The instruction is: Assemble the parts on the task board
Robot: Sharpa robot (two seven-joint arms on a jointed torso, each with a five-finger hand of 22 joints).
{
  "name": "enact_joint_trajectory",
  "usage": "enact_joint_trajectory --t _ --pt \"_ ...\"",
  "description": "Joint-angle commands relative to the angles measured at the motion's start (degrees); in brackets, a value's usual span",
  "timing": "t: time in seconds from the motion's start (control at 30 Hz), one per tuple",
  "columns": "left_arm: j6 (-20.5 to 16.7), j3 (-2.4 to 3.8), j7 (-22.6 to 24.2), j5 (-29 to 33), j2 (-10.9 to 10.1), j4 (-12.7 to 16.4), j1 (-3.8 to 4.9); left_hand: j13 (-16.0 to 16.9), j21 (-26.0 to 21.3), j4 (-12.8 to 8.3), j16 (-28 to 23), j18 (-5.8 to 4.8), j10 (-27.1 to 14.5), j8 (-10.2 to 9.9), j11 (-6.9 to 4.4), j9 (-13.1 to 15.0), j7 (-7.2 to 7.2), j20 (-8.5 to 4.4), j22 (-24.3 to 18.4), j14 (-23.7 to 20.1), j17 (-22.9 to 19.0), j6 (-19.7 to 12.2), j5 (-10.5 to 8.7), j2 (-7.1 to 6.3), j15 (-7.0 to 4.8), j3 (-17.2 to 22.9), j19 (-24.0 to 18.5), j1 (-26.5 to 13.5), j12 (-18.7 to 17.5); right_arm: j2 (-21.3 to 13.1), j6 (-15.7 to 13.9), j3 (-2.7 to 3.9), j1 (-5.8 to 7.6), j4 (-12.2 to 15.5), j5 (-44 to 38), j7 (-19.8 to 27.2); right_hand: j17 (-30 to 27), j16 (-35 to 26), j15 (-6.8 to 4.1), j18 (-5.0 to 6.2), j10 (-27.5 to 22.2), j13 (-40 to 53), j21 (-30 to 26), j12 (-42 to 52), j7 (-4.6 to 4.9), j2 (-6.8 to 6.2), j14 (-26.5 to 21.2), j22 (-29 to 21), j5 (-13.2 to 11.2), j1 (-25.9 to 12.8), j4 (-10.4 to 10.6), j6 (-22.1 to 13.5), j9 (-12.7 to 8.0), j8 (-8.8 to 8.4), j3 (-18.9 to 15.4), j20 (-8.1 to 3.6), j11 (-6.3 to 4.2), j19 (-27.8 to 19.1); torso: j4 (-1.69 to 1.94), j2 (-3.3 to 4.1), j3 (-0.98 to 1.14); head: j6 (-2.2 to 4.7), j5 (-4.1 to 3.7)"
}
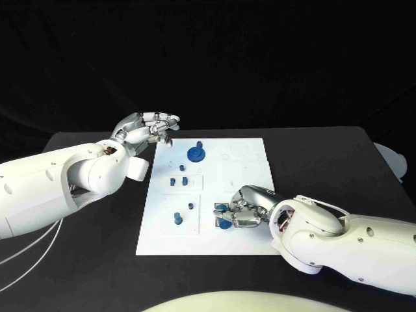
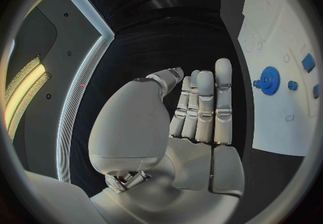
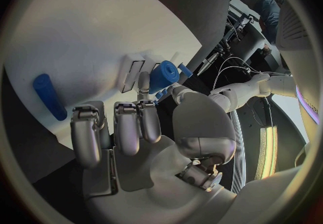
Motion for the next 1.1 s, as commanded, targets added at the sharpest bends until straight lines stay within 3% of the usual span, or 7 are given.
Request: enact_joint_trajectory --t 0.03,0.4,0.63,0.7,0.8,0.9,1.1 --pt "0.82 0.04 0.52 0.23 0.05 0.11 0.04 0.1 -0.37 0.1 -0.11 0.87 -0.37 0.38 -0.05 -0.04 -0.22 0.02 -0.05 -0.45 -0.05 -0.37 0.11 0.22 -0.07 -0.1 0.26 -0.05 0.35 0.04 0.95 -0.01 -0.07 0.32 -3.36 -0.96 4.13 0.06 -0.37 -0.38 1.64 8.87 0.31 -0.57 0.03 0.0 4.13 15.07 -1.43 -1.76 0.06 -0.37 -0.05 0.23 -1.36 -0.32 0.02 6.09 0.01 0.02 0.01 -0.02 -0.14" --pt "0.78 0.04 0.52 0.24 -0.07 0.08 0.04 0.1 -0.4 0.14 -0.1 0.86 -0.4 0.39 -0.04 -0.04 -0.21 0.02 -0.07 -0.46 -0.06 -0.38 0.1 0.23 -0.06 -0.13 0.28 -0.06 0.39 -0.94 -0.48 0.0 -0.07 1.63 -5.92 -0.62 4.19 0.04 -0.28 -0.38 1.36 8.57 0.31 -1.1 0.14 0.0 4.14 15.07 -2.57 -2.23 -0.14 -0.71 -0.12 0.41 -3.0 -0.26 0.07 6.09 -0.03 0.04 0.08 0.08 -0.33" --pt "0.75 0.04 0.5 0.24 -0.17 0.08 0.04 0.1 -0.4 0.14 -0.1 0.86 -0.4 0.39 -0.04 -0.04 -0.21 0.02 -0.07 -0.46 -0.06 -0.38 0.1 0.23 -0.06 -0.13 0.28 -0.06 0.39 -2.88 -1.15 0.02 -0.02 3.78 -6.03 0.62 4.45 0.11 -0.31 -0.38 1.69 9.03 0.31 -0.78 0.03 0.07 4.2 15.07 0.7 5.05 -0.31 -0.88 -0.28 0.84 -2.97 -0.3 -0.01 6.09 -0.05 0.06 0.05 0.06 -0.42" --pt "0.72 0.04 0.49 0.24 -0.22 0.08 0.04 0.1 -0.42 0.16 -0.1 0.86 -0.41 0.4 -0.04 -0.04 -0.21 0.02 -0.08 -0.46 -0.07 -0.39 0.11 0.26 -0.06 -0.13 0.3 -0.05 0.41 -3.79 -0.98 0.03 0.07 4.49 -5.69 1.09 4.61 0.16 -0.43 -0.38 1.86 9.28 0.31 -0.57 -0.04 0.13 4.23 15.07 2.25 10.07 -1.11 -1.1 -0.46 0.85 -1.91 -0.35 -0.07 6.09 -0.04 0.04 0.04 -0.03 -0.45" --pt "0.7 0.04 0.48 0.24 -0.23 0.07 0.04 0.1 -0.42 0.16 -0.1 0.86 -0.41 0.4 -0.04 -0.04 -0.21 0.02 -0.08 -0.46 -0.07 -0.39 0.11 0.26 -0.06 -0.13 0.3 -0.05 0.41 -4.6 -1.0 0.04 0.14 4.81 -5.48 1.33 4.7 0.17 -0.39 -0.38 1.79 9.26 0.31 -0.74 0.02 -0.12 4.25 15.07 0.55 14.13 -1.09 -1.28 -0.82 0.72 -0.93 -0.35 -0.06 6.09 -0.04 0.03 0.02 0.0 -0.52" --pt "0.71 0.04 0.49 0.24 -0.22 0.05 0.04 0.1 -0.42 0.16 -0.1 0.86 -0.41 0.4 -0.04 -0.04 -0.21 0.02 -0.08 -0.46 -0.07 -0.39 0.11 0.26 -0.06 -0.13 0.3 -0.05 0.41 -5.82 -2.4 0.06 0.2 4.98 -5.15 1.76 4.7 0.16 -0.35 -0.38 1.63 9.08 0.31 -1.02 0.08 -0.29 4.24 15.07 0.77 15.05 -0.96 -1.39 -0.97 0.63 -0.68 -0.32 -0.01 6.09 -0.05 -0.01 0.07 0.0 -0.63" --pt "0.74 0.04 0.5 0.24 -0.17 -0.08 0.04 0.1 -0.42 0.16 -0.1 0.86 -0.41 0.4 -0.04 -0.04 -0.21 0.02 -0.08 -0.46 -0.07 -0.39 0.11 0.26 -0.06 -0.13 0.3 -0.05 0.41 -9.98 -5.57 0.17 1.05 5.89 -2.7 4.38 4.15 -0.08 -0.08 -0.38 0.71 8.09 0.31 -2.55 0.44 -2.28 4.1 15.07 0.95 19.77 -1.46 -2.08 -1.67 -0.05 0.25 -0.09 0.3 6.09 -0.03 -0.01 0.0 0.17 -1.54"
